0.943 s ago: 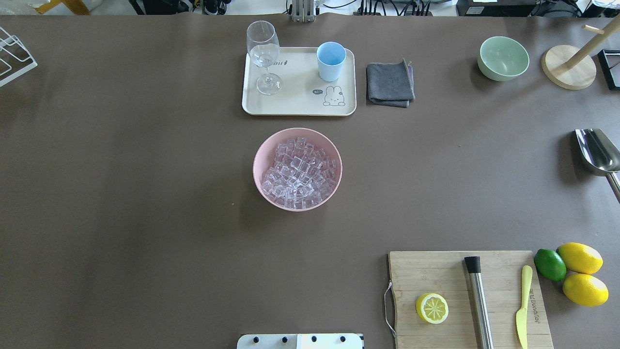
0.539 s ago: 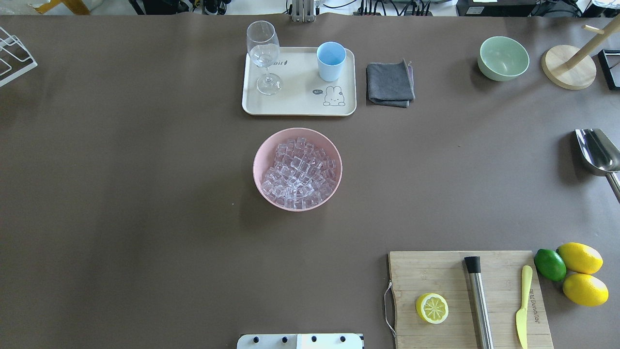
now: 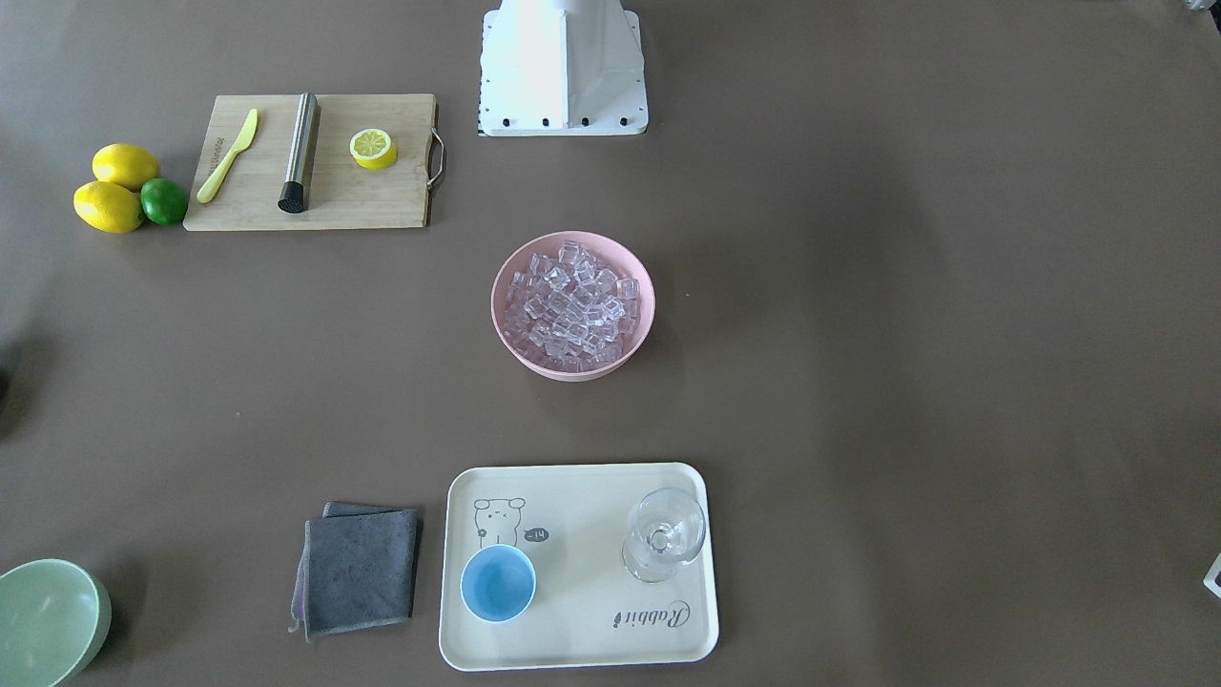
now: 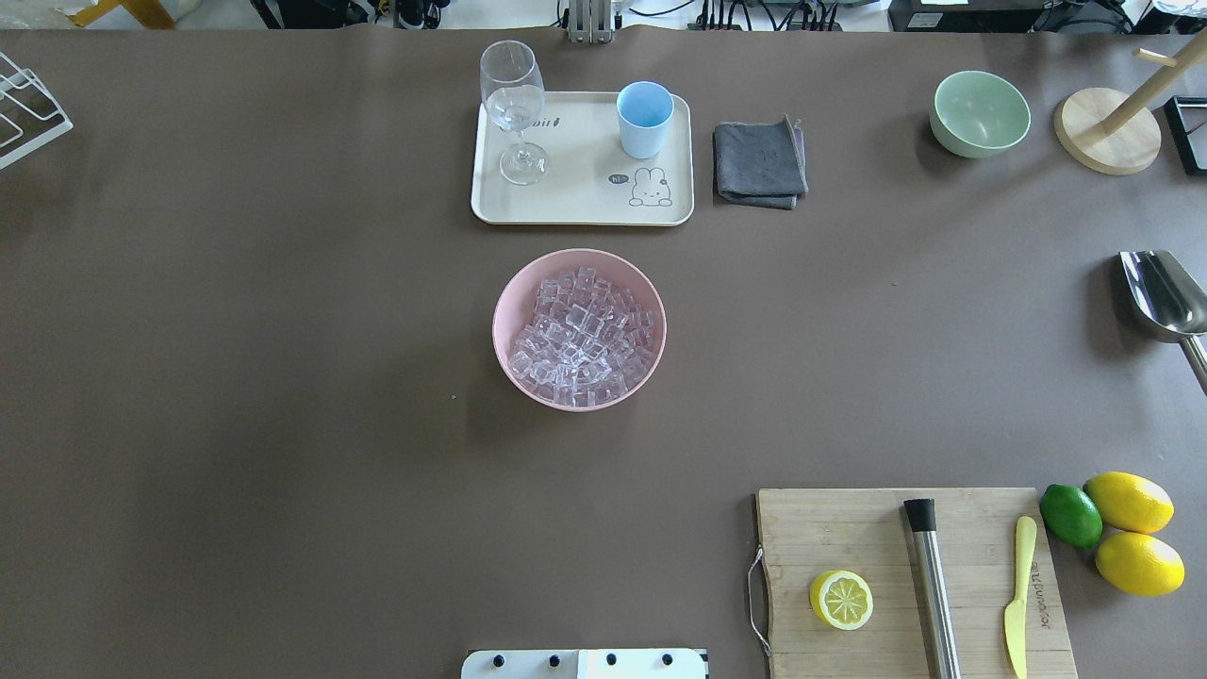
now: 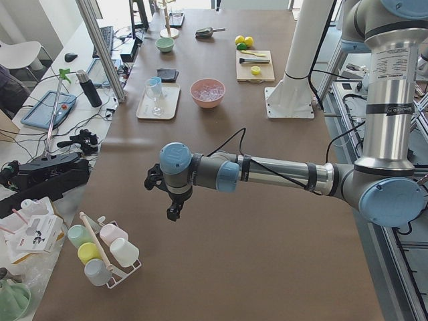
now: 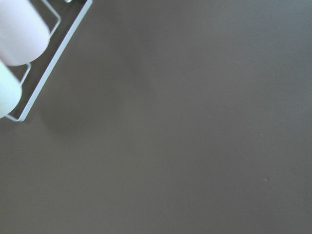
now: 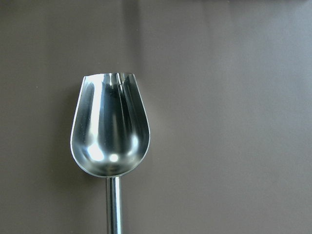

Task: Put ice in cup with scoop

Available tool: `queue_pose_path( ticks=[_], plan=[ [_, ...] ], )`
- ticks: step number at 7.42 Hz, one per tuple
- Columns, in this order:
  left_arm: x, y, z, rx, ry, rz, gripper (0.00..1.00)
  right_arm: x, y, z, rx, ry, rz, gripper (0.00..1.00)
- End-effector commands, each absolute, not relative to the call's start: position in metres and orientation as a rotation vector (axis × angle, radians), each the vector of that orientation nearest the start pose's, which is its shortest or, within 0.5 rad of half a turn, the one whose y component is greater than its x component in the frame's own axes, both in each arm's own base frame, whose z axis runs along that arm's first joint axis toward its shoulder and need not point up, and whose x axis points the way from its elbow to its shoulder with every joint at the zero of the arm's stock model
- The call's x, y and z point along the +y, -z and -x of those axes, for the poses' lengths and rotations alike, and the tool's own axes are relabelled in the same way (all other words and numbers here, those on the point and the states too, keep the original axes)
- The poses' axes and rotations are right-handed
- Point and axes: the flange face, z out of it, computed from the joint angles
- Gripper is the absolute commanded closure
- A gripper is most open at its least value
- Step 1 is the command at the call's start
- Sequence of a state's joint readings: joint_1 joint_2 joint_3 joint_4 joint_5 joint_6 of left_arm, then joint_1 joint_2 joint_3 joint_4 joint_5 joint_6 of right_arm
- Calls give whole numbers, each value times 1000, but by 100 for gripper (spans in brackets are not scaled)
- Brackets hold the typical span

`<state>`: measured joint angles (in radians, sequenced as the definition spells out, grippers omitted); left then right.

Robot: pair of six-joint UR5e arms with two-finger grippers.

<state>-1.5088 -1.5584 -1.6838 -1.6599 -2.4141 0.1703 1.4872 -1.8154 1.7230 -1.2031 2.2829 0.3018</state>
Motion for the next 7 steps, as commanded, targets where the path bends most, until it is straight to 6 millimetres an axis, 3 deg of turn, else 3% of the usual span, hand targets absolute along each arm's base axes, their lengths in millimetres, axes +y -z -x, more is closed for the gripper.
queue_pose_path(
  ticks=[1,3,4,6,7],
  plan=[
    [-509,-549,-64,851,-541,-327,1,-406,-649,5,-792,-185,-139,0],
    [-525,-496,-124,873,-696,-439,1,-391,-660,32,-798,-188,-206,0],
    [-533,-464,-164,893,-775,-472,1,-388,-669,44,-771,-160,-233,0],
    [-502,-421,-246,943,-955,-518,1,-379,-682,65,-798,-205,-210,0],
    [-496,-404,-275,895,-1011,-609,1,-371,-707,67,-808,-191,-216,0]
  ],
)
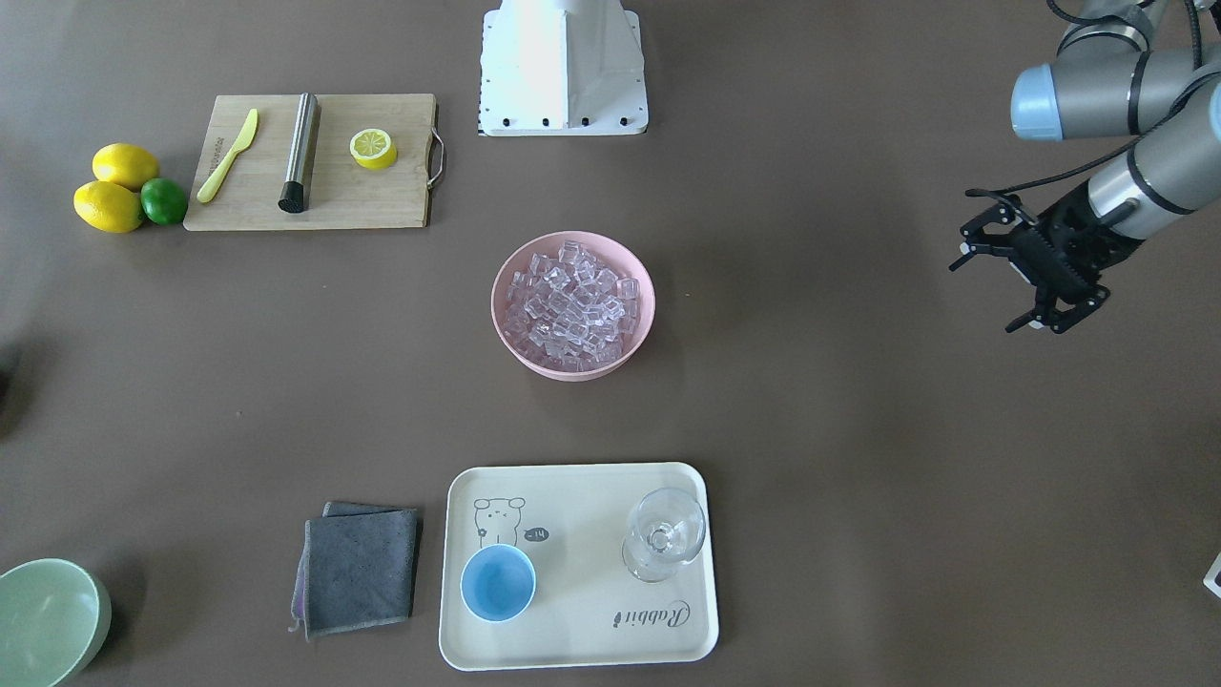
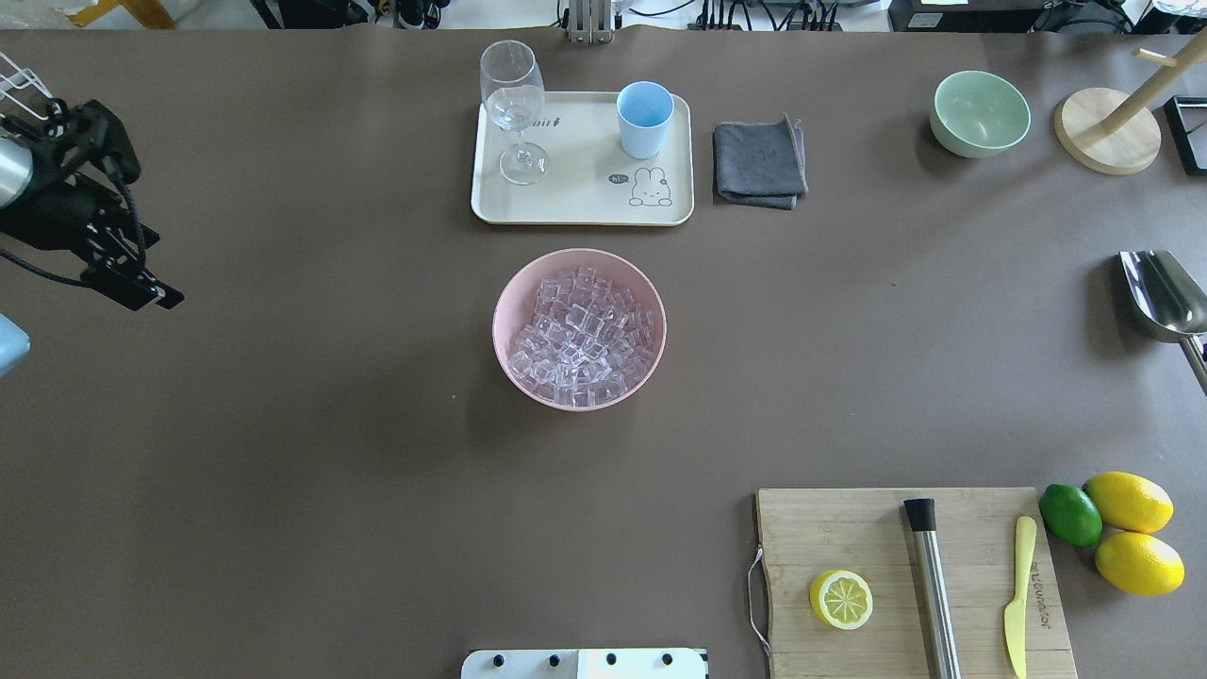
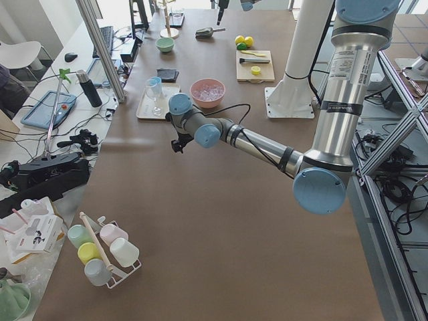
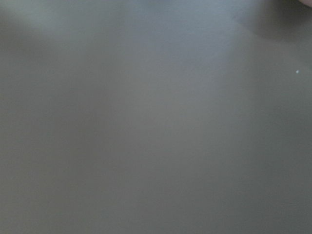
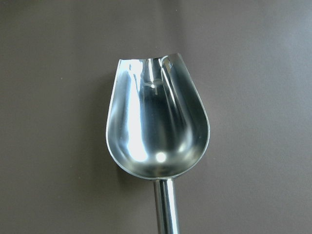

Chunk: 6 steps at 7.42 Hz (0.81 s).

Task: Put ice in cup with scoop
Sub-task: 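Move the left gripper toward the pink ice bowl's rim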

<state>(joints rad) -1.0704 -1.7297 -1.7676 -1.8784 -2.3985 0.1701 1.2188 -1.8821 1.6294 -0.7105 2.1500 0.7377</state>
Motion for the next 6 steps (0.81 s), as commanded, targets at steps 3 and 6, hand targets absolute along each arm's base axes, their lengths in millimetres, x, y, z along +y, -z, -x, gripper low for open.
queue_pose_path(
  ticks=[3,6],
  plan=[
    [-474,-395,-325,854,-1098,-658,1,-369,-714,86,-798,-147,-207,11],
    [-470,-395,-352,844,-1204,-750,1,-367,-713,98,-793,-139,-198,22]
  ],
)
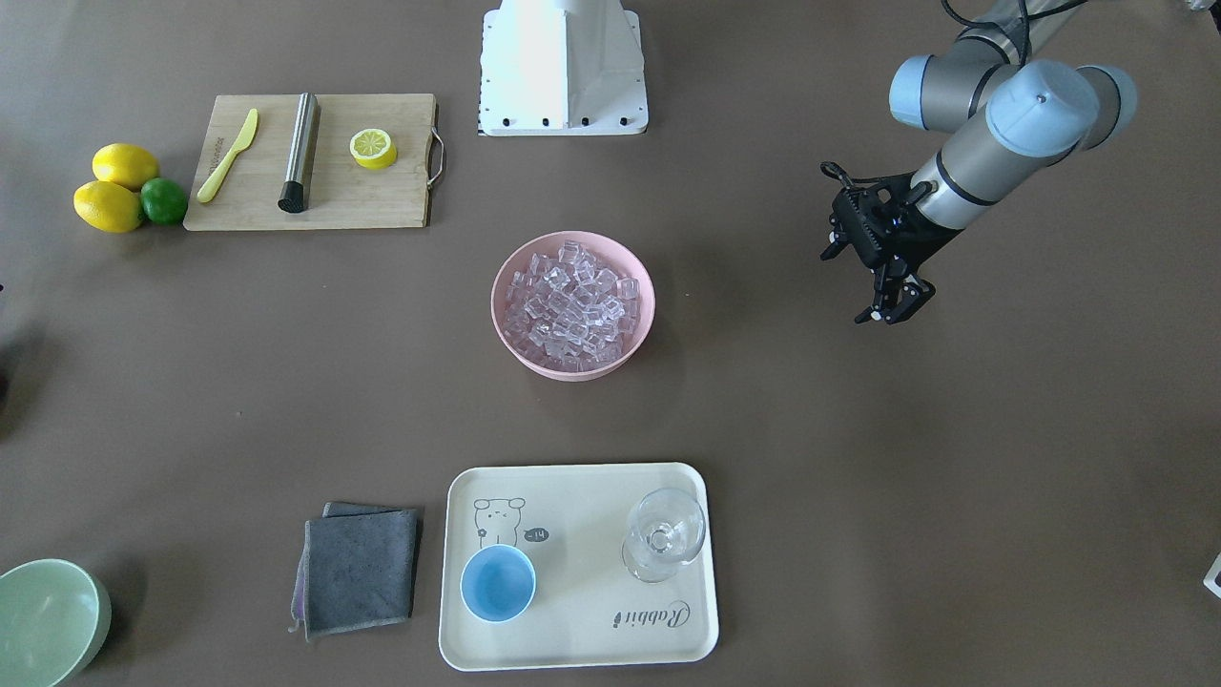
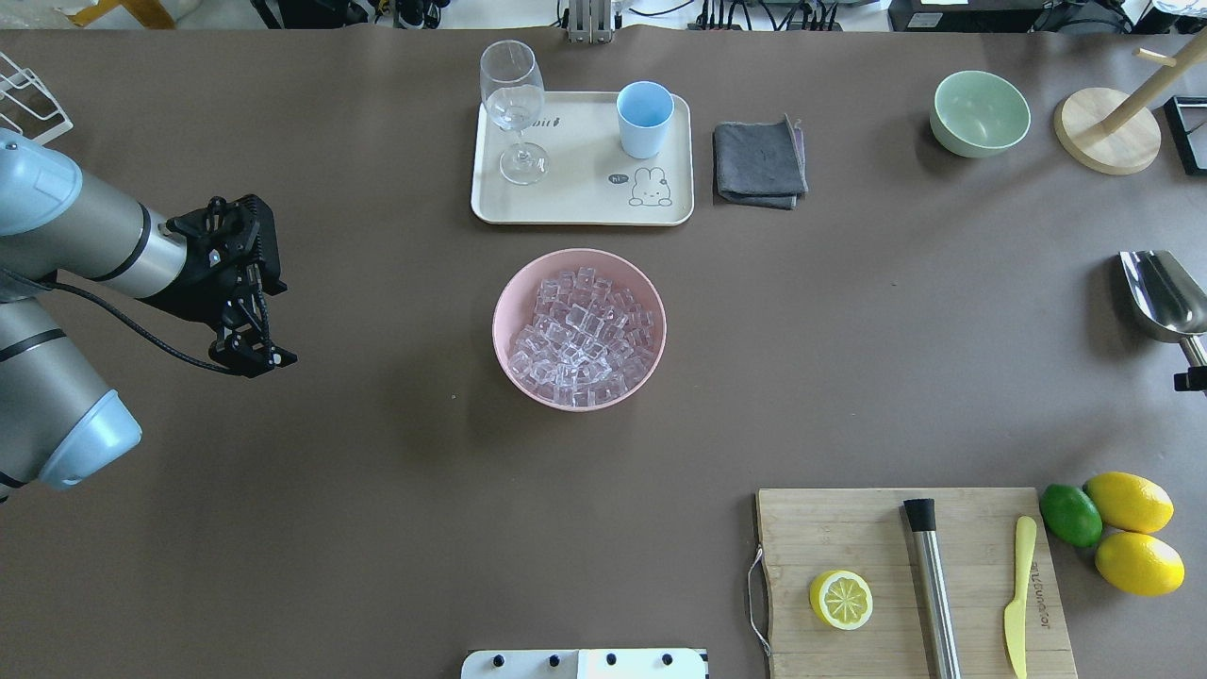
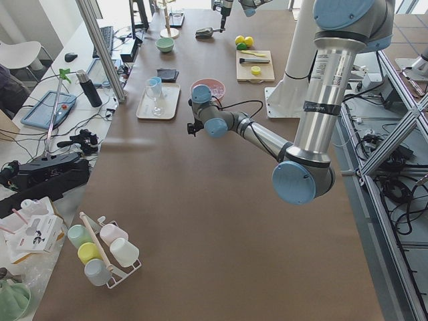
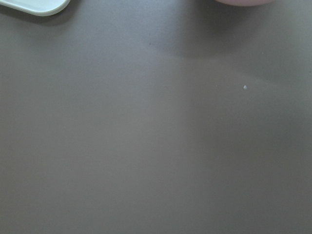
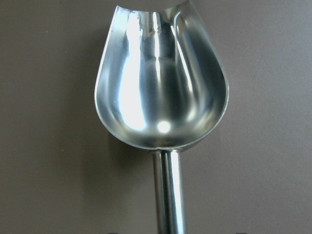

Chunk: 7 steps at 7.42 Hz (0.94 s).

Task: Put ice in cup with scoop
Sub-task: 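Move the left gripper toward the pink ice bowl's rim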

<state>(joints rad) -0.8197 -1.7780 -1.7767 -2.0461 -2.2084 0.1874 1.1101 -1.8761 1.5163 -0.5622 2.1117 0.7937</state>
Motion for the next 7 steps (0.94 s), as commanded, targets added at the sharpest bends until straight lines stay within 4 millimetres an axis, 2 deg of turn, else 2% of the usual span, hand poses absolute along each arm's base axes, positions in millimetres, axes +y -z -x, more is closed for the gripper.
queue_pose_path(
  ticks=[1,4,5,6,7],
  plan=[
    [-481,-395,-364,847,-1214,-766,1,-366,-713,99,-797,-134,-202,28],
    [-482,-380,-380,865,-1239,-809,1,-362,-714,99,-801,-126,-205,58],
    [-478,-371,-391,875,-1257,-820,1,-361,-714,99,-800,-127,-203,74],
    [-480,-377,-392,872,-1254,-810,1,-359,-716,98,-799,-124,-201,97],
    [-481,-377,-393,874,-1256,-821,1,-358,-717,97,-797,-124,-199,100]
  ],
)
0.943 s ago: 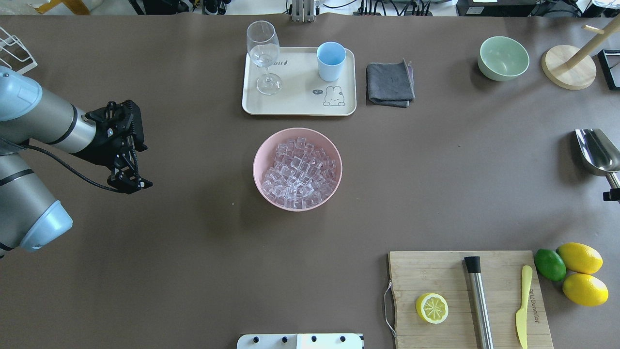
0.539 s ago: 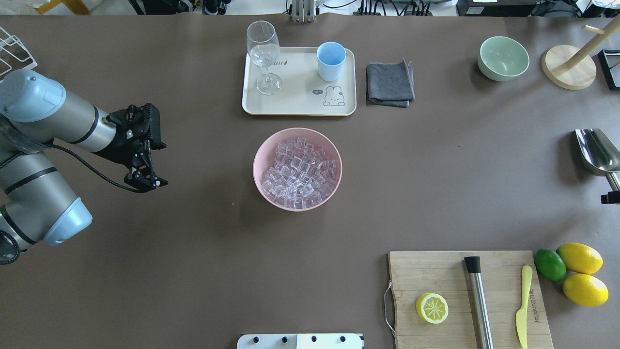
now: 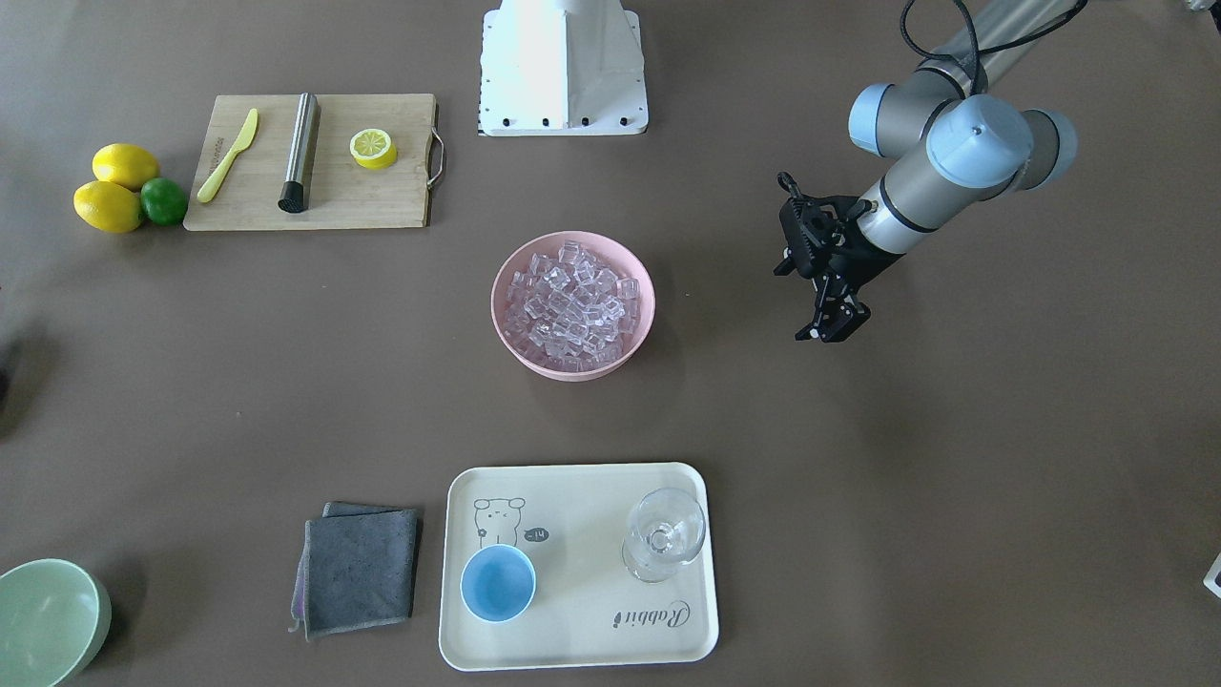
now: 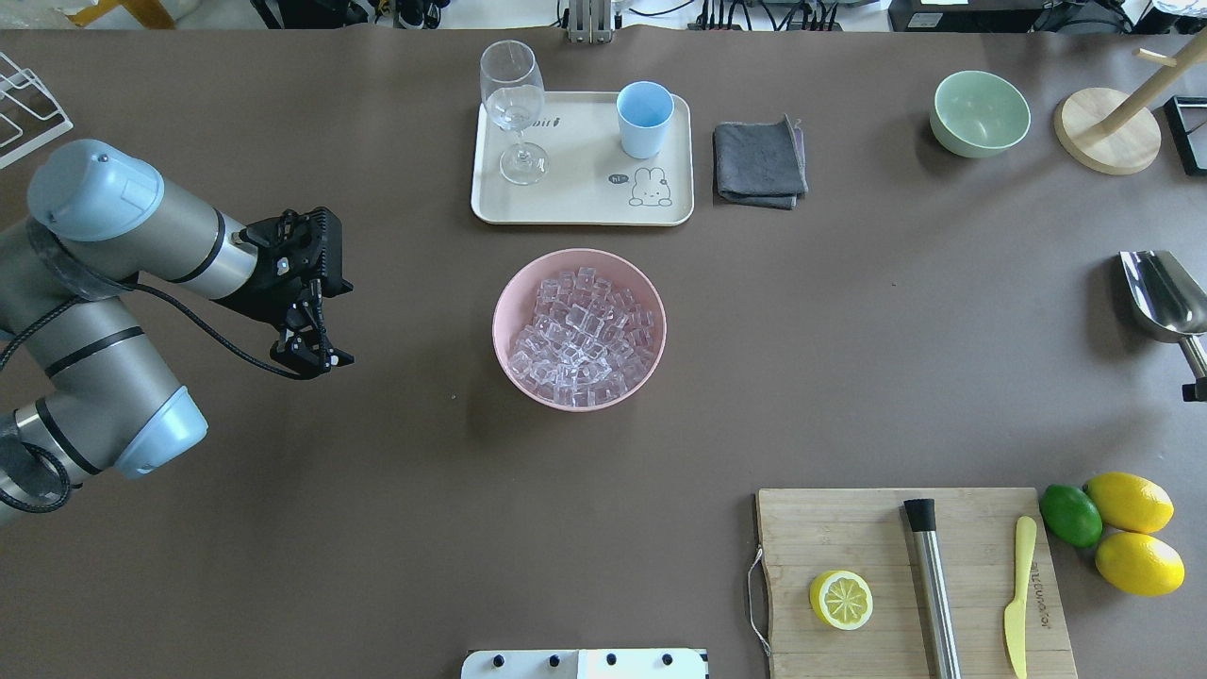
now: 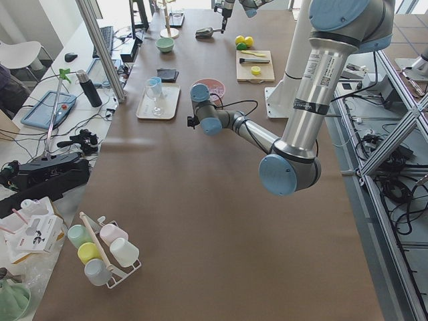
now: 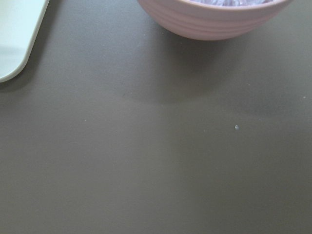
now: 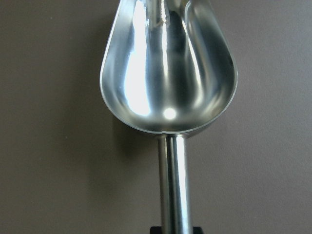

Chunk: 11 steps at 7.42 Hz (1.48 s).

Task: Put ice in cup with scoop
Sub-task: 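Move the left gripper toward the pink ice bowl's rim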

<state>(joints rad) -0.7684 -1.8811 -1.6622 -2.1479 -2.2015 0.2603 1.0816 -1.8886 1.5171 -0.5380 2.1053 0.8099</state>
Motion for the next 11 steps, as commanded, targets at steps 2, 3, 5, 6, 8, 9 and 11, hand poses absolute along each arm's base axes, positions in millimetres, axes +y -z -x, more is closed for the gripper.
queue_pose_path(
  ticks=[2,3,5,6,8,9,11],
  plan=[
    [-481,-378,-395,864,-1287,-840,1,-358,-715,98,-802,-100,-208,100],
    [-489,-372,-404,865,-1290,-845,1,-359,-706,100,-823,-51,-220,100],
    [-500,-374,-426,880,-1306,-908,1,-365,-671,105,-874,16,-239,100],
    [-495,-373,-437,871,-1314,-945,1,-374,-633,107,-869,40,-238,100],
    [-476,-360,-467,874,-1341,-965,1,-401,-580,105,-811,184,-279,100],
    [-463,-344,-486,879,-1361,-1006,1,-405,-562,107,-818,228,-313,100],
    [-456,-330,-503,865,-1363,-1033,1,-436,-526,122,-812,325,-349,100]
  ],
)
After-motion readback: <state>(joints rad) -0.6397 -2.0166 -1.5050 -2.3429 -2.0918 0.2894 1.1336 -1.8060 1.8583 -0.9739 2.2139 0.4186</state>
